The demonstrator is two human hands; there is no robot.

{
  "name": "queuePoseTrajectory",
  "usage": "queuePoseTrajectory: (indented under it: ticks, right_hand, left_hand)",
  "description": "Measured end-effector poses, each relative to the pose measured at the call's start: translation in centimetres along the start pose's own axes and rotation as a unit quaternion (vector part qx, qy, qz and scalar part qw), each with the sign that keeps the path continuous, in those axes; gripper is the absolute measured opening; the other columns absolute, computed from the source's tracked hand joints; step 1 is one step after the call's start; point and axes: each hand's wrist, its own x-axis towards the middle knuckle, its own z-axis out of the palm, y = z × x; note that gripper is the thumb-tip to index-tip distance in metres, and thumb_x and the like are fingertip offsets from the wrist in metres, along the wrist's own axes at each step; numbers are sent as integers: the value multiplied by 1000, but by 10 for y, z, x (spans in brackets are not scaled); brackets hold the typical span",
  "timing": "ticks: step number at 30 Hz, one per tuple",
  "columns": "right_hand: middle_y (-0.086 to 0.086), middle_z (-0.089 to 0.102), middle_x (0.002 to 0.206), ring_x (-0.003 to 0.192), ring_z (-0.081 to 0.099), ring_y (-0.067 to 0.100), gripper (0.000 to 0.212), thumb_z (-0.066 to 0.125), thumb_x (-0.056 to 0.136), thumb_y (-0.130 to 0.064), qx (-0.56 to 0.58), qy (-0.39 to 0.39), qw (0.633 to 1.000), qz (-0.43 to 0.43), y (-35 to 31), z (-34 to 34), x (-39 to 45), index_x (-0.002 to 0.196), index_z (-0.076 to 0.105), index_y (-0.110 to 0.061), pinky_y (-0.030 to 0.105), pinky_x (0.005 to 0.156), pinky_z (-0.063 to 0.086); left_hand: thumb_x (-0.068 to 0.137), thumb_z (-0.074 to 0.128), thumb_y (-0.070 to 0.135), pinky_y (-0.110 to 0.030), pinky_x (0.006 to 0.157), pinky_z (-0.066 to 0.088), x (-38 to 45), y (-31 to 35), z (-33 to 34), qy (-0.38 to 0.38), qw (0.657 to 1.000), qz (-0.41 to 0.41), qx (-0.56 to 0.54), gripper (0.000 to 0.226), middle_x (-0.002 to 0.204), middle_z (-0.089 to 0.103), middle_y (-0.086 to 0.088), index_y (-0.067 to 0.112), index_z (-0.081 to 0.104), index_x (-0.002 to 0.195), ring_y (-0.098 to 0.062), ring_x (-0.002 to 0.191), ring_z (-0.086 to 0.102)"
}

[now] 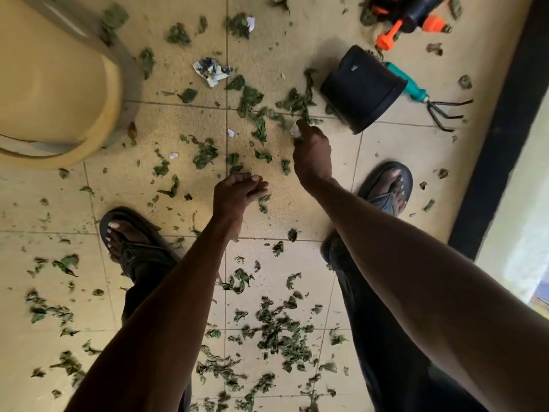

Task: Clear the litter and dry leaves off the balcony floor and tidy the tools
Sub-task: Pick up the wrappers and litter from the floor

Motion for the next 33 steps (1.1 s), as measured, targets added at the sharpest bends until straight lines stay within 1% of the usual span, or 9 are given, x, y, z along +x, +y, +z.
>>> queuePoseTrajectory:
  ticks: [5, 8, 11, 15, 19, 21, 23, 28, 33]
  right_hand:
    - [21, 57, 121, 97, 63, 32, 36, 39, 99, -3, -148, -82, 984, -64, 4, 2, 24, 133, 48, -5, 37, 80, 55]
    - [16, 64, 112, 88, 64, 26, 28, 45, 96, 0, -90, -44, 993, -61, -2, -2, 25, 117, 63, -5, 18, 68, 50]
    - [11, 71, 96, 68, 57, -2, 21, 54, 90, 5, 61, -16, 996, -59, -28, -6, 9, 101, 72, 0, 1, 55, 36]
    - [12, 71, 82, 61, 58, 8, 18, 65, 77, 8, 129, -41, 982, -130, -72, -2, -26, 88, 76, -2, 15, 56, 46]
    - [11, 70, 91, 75, 65, 25, 34, 62, 84, -3, 41, -127, 976, -170, -108, 18, -49, 117, 62, -9, 19, 62, 48]
    - [16, 72, 91, 76, 68, 35, 47, 58, 86, -9, -21, -167, 973, -156, -123, 25, -50, 131, 49, -10, 36, 60, 55]
    - [15, 73, 91, 75, 69, 34, 38, 55, 84, -7, -20, -142, 976, -164, -135, 25, -43, 121, 59, -11, 40, 59, 57]
    - [4, 71, 78, 64, 63, 15, 25, 53, 82, 6, 33, -13, 999, -22, -122, 35, 1, 84, 73, -10, 16, 51, 46]
    - [17, 67, 107, 89, 63, 26, 27, 52, 89, 4, -68, -92, 992, -61, -100, 71, 23, 111, 65, -3, 23, 67, 43]
  left_hand:
    - [91, 49, -12, -31, 72, 59, 2, 19, 0, -40, 989, -37, -140, 15, 86, 72, -20, 1, 56, 95, -30, 81, 73]
    - [92, 44, -12, -30, 67, 58, 4, 29, 2, -23, 988, -43, -148, 22, 80, 70, -14, 3, 59, 97, -25, 75, 70]
    - [91, 39, -8, -29, 59, 49, 6, 37, 7, 15, 985, -56, -161, 26, 70, 58, -7, 4, 61, 84, -19, 61, 54]
    - [96, 49, 24, -31, 64, 40, 7, 50, 6, -13, 975, -64, -213, 26, 73, 53, -6, 6, 65, 86, -18, 62, 48]
    - [96, 55, 35, -37, 86, 51, 2, 65, -9, -85, 955, -65, -278, 26, 80, 68, -4, 14, 67, 86, -20, 82, 67]
    - [95, 58, 34, -33, 76, 55, 7, 68, -22, -52, 961, -89, -257, 22, 83, 71, -4, 14, 67, 92, -20, 81, 69]
    - [96, 57, 31, -29, 67, 55, 15, 70, -37, -3, 966, -88, -241, 21, 81, 70, -5, 12, 65, 93, -19, 75, 67]
    - [103, 46, 32, -16, 34, 21, 22, 85, -74, 28, 974, -97, -202, 32, 45, 35, 9, 16, 51, 76, -6, 34, 29]
    - [100, 50, 38, -18, 33, 17, 26, 86, -97, 18, 980, -95, -173, 34, 43, 33, 8, 18, 49, 73, -6, 33, 24]
